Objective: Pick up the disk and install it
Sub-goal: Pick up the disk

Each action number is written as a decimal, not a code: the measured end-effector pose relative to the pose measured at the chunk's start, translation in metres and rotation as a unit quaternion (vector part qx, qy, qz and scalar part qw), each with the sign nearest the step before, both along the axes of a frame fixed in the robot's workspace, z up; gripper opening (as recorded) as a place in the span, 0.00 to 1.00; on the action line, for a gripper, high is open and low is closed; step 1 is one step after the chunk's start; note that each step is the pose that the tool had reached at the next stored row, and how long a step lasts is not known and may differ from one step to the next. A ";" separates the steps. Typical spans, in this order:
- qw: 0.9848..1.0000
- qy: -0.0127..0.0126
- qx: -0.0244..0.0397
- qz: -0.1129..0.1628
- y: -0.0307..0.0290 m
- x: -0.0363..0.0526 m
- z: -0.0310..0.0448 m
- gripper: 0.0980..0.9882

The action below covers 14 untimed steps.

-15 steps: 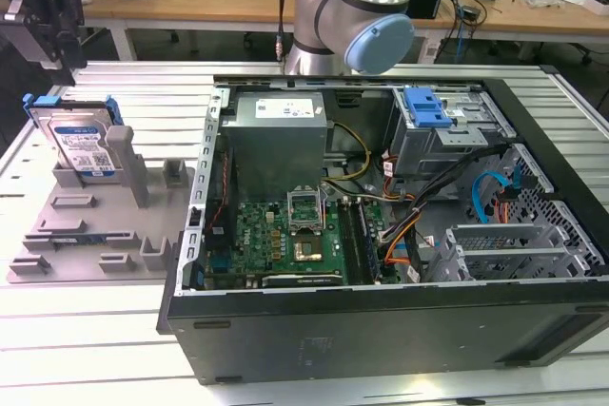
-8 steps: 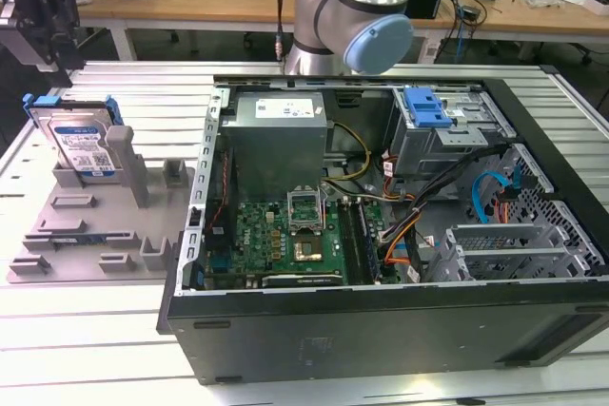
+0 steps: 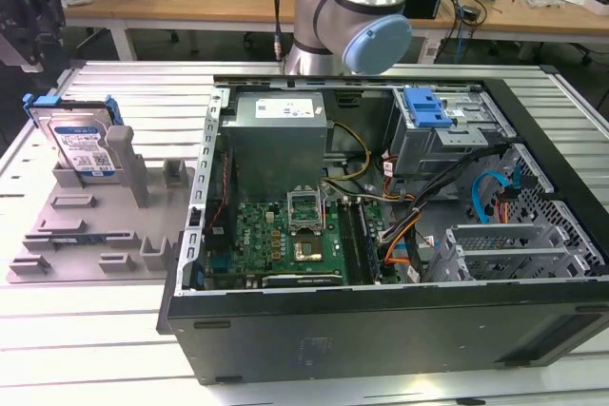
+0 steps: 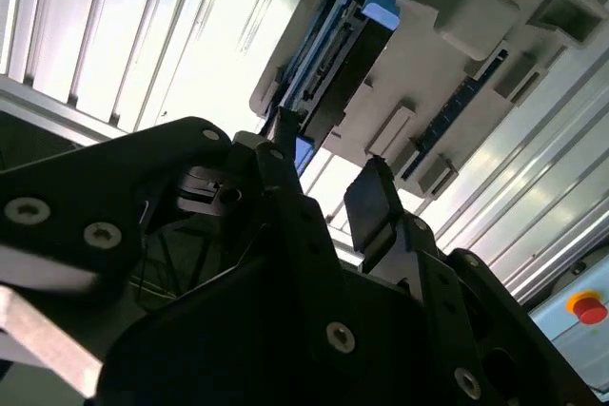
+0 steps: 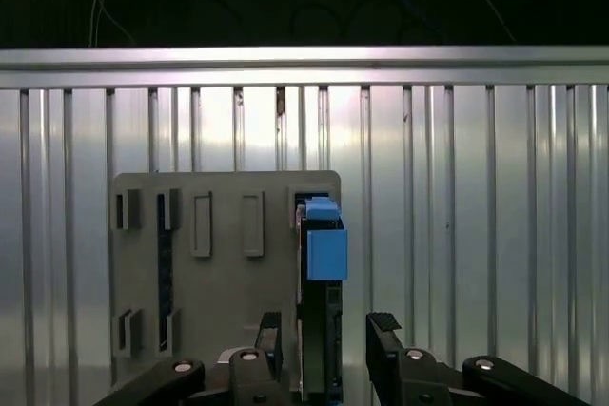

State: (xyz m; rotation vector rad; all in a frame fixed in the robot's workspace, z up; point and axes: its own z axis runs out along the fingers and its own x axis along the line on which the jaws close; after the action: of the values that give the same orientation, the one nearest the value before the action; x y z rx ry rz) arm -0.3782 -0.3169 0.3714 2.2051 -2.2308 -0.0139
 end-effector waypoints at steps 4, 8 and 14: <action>1.000 0.000 0.001 0.000 0.0031 -0.0082 -0.0024 0.43; 1.000 0.000 0.001 0.000 0.0037 -0.0112 -0.0074 0.43; 1.000 0.000 0.001 0.000 0.0044 -0.0152 -0.0136 0.43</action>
State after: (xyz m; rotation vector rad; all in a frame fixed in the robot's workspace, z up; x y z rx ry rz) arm -0.3934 -0.3125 0.3578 2.2061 -2.2316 -0.0160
